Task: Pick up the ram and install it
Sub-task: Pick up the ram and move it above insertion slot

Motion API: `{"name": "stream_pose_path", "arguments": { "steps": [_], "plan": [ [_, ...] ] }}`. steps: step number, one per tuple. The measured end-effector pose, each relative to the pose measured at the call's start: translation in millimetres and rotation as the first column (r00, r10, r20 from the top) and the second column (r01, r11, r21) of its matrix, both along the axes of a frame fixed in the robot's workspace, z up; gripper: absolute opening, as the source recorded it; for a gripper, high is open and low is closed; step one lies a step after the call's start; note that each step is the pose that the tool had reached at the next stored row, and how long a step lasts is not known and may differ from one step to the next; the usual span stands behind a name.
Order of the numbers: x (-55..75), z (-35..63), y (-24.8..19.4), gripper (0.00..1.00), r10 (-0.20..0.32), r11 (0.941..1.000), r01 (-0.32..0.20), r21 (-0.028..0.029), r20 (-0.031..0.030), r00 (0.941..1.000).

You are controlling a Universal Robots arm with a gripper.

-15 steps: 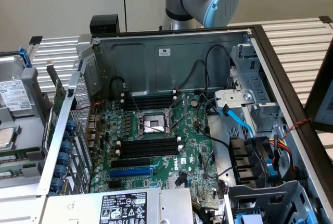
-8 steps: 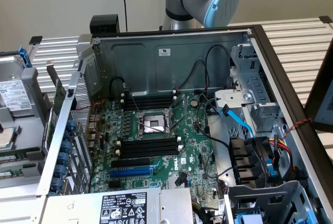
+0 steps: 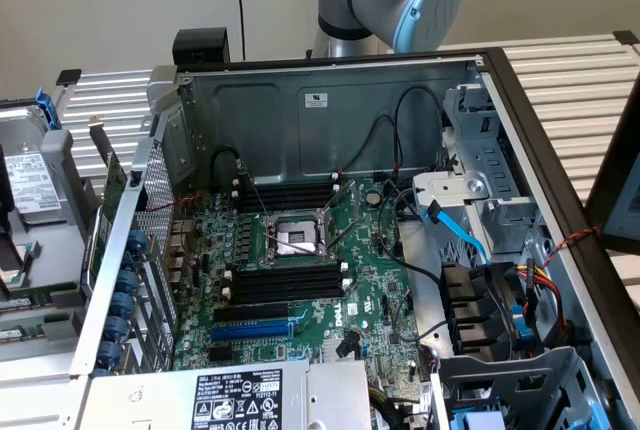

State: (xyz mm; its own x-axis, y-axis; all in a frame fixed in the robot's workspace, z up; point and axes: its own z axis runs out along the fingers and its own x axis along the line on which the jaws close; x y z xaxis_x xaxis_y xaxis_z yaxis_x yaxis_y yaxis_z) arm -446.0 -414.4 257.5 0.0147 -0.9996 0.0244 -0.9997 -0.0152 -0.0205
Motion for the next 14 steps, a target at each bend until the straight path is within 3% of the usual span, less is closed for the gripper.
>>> {"name": "stream_pose_path", "arguments": {
  "steps": [11,14],
  "plan": [
    [0.9,-20.0,0.0,0.42,-0.014,0.9999,0.014,0.0001,-0.0001,0.9999],
    [0.5,-24.1,0.0,0.42,-0.020,0.9998,0.020,0.0036,-0.0004,0.9998]
  ]
}}
